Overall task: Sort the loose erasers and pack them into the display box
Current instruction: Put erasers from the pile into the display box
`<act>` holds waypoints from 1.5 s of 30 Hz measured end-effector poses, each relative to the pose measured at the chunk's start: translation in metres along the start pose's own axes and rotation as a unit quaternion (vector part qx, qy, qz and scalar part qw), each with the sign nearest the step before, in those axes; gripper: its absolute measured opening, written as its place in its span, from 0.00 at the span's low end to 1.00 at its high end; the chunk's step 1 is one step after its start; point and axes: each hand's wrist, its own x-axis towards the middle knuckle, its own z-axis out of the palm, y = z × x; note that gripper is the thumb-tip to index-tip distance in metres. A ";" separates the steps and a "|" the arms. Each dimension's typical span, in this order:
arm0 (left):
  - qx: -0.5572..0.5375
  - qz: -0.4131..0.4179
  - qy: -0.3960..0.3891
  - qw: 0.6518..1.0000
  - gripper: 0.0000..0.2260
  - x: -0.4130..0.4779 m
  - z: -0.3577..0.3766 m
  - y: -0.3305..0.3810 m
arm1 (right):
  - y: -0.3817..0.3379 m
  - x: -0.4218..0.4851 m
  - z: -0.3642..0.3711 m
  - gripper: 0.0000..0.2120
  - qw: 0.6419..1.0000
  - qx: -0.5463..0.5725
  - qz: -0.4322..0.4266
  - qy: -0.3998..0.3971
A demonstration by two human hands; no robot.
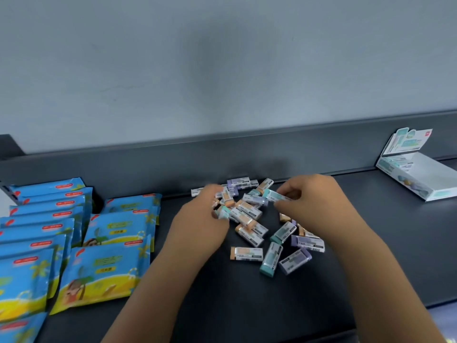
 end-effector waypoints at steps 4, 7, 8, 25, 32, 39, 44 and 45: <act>-0.150 0.006 0.018 0.988 0.18 -0.001 -0.003 0.024 | 0.012 0.003 -0.013 0.04 0.999 0.034 -0.032 0.000; -0.237 0.015 0.016 0.971 0.13 -0.006 0.002 0.044 | 0.024 0.008 -0.022 0.05 0.998 0.033 -0.048 -0.008; -0.242 0.022 0.029 0.970 0.11 -0.008 0.006 0.049 | 0.029 0.010 -0.025 0.05 0.998 0.035 -0.053 -0.010; -0.386 -0.034 0.031 0.922 0.09 -0.011 0.082 0.117 | 0.117 0.023 -0.075 0.04 0.994 0.051 -0.096 -0.008; -0.299 0.054 -0.021 0.953 0.14 0.001 0.108 0.157 | 0.163 0.016 -0.100 0.04 0.997 0.048 -0.058 0.028; -0.330 0.045 -0.039 0.942 0.13 0.006 0.161 0.215 | 0.212 0.038 -0.141 0.03 0.997 -0.002 -0.075 0.035; -0.259 0.084 -0.013 0.962 0.10 0.013 0.196 0.264 | 0.261 0.069 -0.183 0.04 0.996 -0.010 -0.089 0.024; -0.241 0.091 -0.007 0.966 0.09 0.015 0.202 0.275 | 0.272 0.075 -0.192 0.04 0.995 -0.009 -0.093 0.026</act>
